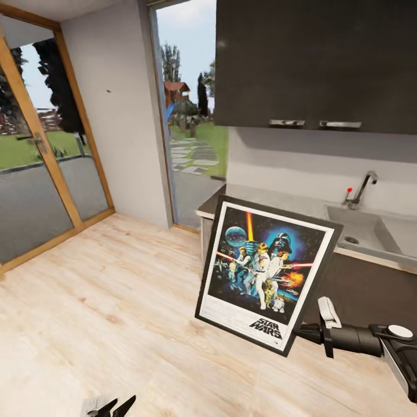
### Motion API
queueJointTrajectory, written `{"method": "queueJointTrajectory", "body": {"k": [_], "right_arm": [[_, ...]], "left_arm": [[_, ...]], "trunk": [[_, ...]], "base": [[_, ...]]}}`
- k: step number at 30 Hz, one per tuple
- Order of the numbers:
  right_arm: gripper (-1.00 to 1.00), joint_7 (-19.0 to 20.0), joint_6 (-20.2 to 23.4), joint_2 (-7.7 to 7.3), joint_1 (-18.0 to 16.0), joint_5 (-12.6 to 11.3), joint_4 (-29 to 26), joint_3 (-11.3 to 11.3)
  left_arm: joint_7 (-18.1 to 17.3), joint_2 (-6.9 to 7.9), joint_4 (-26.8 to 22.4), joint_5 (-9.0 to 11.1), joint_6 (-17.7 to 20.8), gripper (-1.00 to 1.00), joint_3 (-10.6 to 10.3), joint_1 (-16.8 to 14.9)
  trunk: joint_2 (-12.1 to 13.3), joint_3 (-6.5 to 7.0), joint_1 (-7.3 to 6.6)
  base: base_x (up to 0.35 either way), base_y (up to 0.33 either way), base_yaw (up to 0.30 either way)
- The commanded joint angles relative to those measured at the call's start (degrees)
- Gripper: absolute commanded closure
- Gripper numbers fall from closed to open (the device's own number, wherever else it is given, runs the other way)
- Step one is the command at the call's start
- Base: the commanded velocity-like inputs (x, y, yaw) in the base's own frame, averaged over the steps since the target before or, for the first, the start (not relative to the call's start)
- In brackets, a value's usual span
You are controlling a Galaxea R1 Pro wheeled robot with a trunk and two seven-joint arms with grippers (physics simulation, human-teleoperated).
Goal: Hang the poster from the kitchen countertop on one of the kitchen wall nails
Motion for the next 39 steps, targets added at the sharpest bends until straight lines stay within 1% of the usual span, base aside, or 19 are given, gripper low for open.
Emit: {"method": "queueJointTrajectory", "body": {"k": [1,4,8,39], "right_arm": [[1.0,0.3,0.7,-0.02,0.0,-0.1,0.0,0.0],[1.0,0.3,0.7,-0.02,0.0,-0.1,0.0,-0.1],[1.0,0.3,0.7,-0.02,0.0,-0.1,0.1,-0.2],[1.0,-0.1,0.7,0.33,0.0,-0.1,0.1,-0.1]], "left_arm": [[-0.1,0.0,0.1,0.4,-0.3,-1.0,-0.5,-0.1],[-0.1,-0.01,0.1,0.4,-0.3,-1.0,-0.5,-0.1],[-0.1,-0.01,0.1,0.4,-0.3,-1.0,-0.5,-0.1],[-0.1,-0.01,0.1,0.4,-0.3,-1.0,-0.5,-0.1]], "trunk": [[-0.1,-0.12,0.05],[-0.1,-0.12,0.05],[-0.1,-0.12,0.05],[-0.1,-0.12,0.05]], "base": [[0.137,0.294,0.288],[0.14,0.294,0.266],[0.141,0.294,0.099],[0.182,0.297,0.003]]}}
